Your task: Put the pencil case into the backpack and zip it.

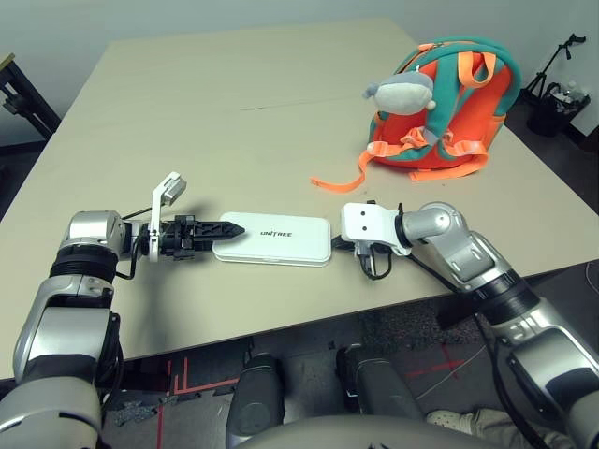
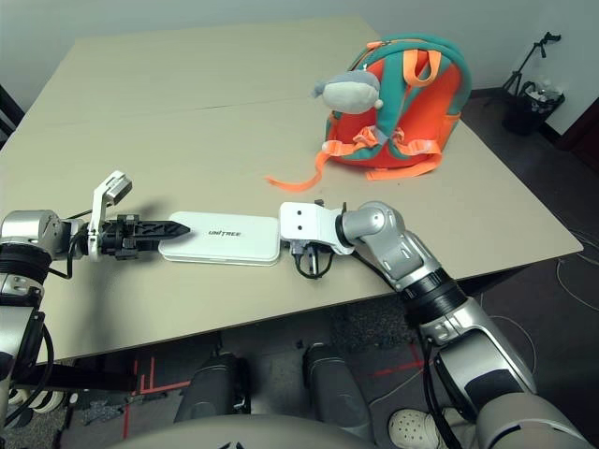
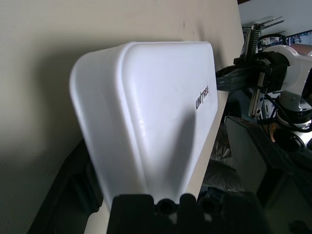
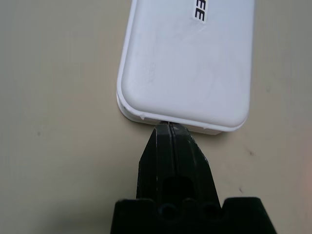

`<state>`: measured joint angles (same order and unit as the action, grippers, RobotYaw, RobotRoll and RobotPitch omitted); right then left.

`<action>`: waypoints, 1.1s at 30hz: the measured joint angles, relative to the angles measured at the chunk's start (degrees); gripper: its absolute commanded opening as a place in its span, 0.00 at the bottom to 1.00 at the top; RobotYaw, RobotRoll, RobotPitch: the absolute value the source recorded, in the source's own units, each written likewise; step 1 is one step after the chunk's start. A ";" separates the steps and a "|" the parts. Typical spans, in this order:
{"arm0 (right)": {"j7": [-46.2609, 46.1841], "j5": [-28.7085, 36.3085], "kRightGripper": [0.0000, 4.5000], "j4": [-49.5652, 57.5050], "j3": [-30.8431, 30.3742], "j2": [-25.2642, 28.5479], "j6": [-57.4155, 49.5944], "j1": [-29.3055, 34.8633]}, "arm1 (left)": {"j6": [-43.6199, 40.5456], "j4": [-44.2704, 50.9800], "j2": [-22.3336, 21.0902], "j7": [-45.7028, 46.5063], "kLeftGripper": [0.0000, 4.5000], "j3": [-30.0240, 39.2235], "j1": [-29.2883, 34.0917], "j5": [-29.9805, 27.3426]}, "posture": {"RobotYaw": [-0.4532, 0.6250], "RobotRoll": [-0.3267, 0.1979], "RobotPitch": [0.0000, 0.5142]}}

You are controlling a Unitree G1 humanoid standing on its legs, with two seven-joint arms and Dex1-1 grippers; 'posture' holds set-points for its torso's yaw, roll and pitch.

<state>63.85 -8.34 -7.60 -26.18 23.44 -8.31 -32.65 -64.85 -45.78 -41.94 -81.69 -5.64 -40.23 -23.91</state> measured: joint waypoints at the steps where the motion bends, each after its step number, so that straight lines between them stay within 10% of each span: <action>1: -0.02 0.00 0.00 -0.30 -0.02 -0.09 0.02 -0.17 | 0.05 0.02 0.11 -0.03 1.00 0.00 0.00 -0.01 | 0.32 0.62 0.15; 6: -0.19 0.02 0.00 -1.06 -0.02 -0.06 0.24 -0.60 | 0.85 0.16 0.19 -0.11 1.00 -0.03 0.05 -0.02 | 0.32 0.62 0.15; 14: -0.41 0.03 0.00 -1.64 0.00 1.04 0.40 -0.55 | 1.04 0.15 0.46 -1.40 0.40 1.51 0.20 -1.30 | 0.32 0.62 0.15; 19: -1.66 0.62 0.00 -1.58 0.86 1.39 -0.10 -0.09 | 1.03 0.38 0.85 -1.92 0.33 2.91 -0.02 -2.57 | 0.32 0.62 0.15; 33: -5.60 12.52 1.00 6.19 16.90 7.21 -12.47 6.41 | 4.28 2.75 3.83 1.79 0.32 8.99 0.01 -4.27 | 0.32 0.62 0.14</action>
<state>58.26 4.18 -1.41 -9.28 30.65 -20.78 -26.24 -60.57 -43.03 -38.11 -79.90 3.35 -40.22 -28.18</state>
